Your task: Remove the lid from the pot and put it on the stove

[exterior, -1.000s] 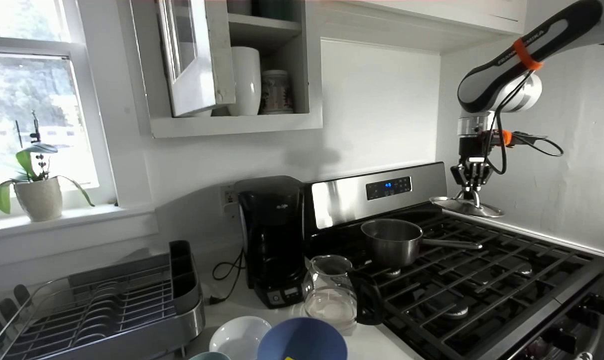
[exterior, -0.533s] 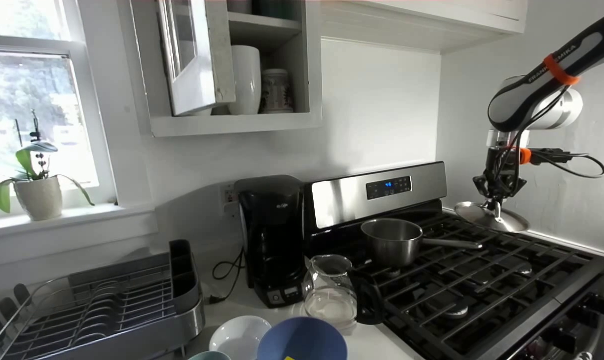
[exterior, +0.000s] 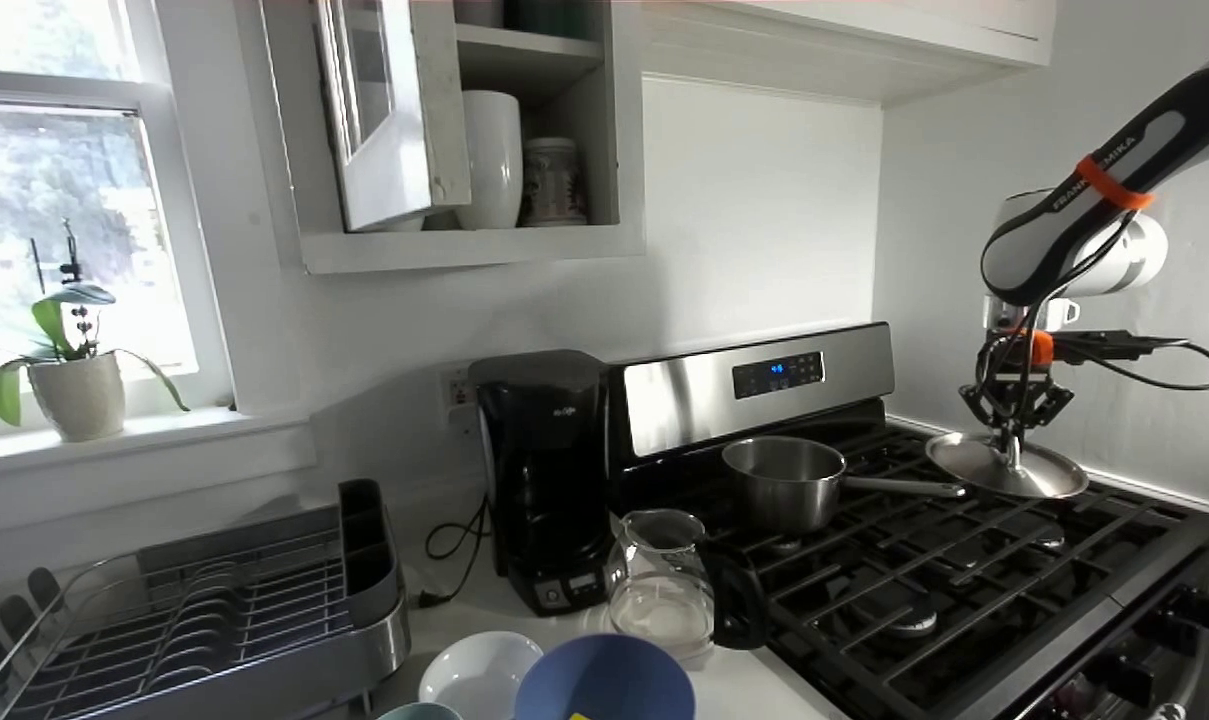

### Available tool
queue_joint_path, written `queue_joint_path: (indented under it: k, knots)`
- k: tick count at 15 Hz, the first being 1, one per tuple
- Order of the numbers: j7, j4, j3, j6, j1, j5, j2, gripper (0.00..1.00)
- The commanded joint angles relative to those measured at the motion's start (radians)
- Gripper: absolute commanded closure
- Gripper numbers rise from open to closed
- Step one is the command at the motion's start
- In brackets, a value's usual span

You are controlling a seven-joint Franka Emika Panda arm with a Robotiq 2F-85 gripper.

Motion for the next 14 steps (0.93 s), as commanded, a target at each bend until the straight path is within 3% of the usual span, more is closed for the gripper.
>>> queue_joint_path:
  k: [1,7,14]
  knots:
    - [0.049,0.009,-0.001,0.085,0.002,0.000,0.087,0.96]
    - [-0.010,0.013,-0.010,0.177,0.048,0.066,0.198,0.96]
    - [-0.029,0.036,-0.004,0.175,0.109,0.077,0.265,0.96]
